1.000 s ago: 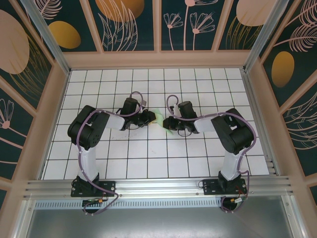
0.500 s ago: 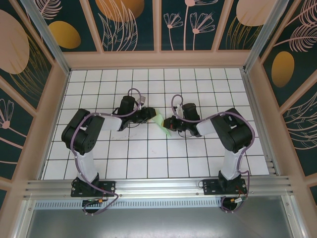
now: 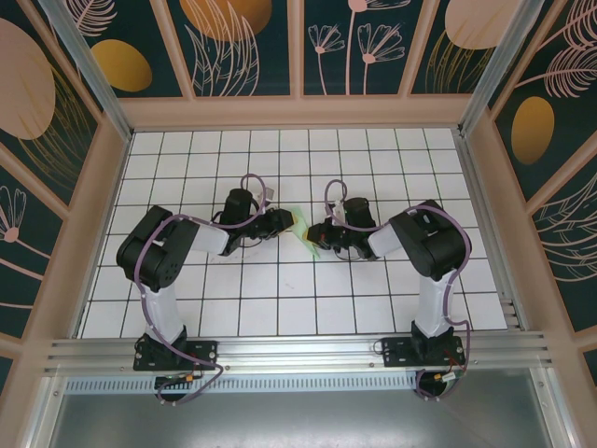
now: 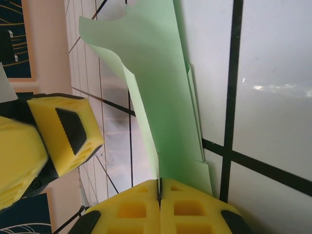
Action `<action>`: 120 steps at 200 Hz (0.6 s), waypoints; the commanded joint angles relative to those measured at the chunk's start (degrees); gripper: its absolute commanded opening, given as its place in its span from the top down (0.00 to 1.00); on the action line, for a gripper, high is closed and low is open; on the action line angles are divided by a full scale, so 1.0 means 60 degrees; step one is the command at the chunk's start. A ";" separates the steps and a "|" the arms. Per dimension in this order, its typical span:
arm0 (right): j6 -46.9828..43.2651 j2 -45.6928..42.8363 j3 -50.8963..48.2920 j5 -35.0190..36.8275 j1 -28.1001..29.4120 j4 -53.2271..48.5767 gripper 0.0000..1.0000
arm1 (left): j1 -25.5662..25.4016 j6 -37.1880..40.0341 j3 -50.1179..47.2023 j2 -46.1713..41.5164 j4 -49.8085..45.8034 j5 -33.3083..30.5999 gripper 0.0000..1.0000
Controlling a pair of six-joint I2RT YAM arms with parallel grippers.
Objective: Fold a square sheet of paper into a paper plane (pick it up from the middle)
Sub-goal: Fold the wing for the fifth time at the center of the table.
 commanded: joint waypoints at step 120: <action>0.0303 0.0451 -0.0062 0.0214 -0.0197 -0.0454 0.99 | -0.0278 -0.0057 0.0280 0.0775 -0.0364 0.0058 0.79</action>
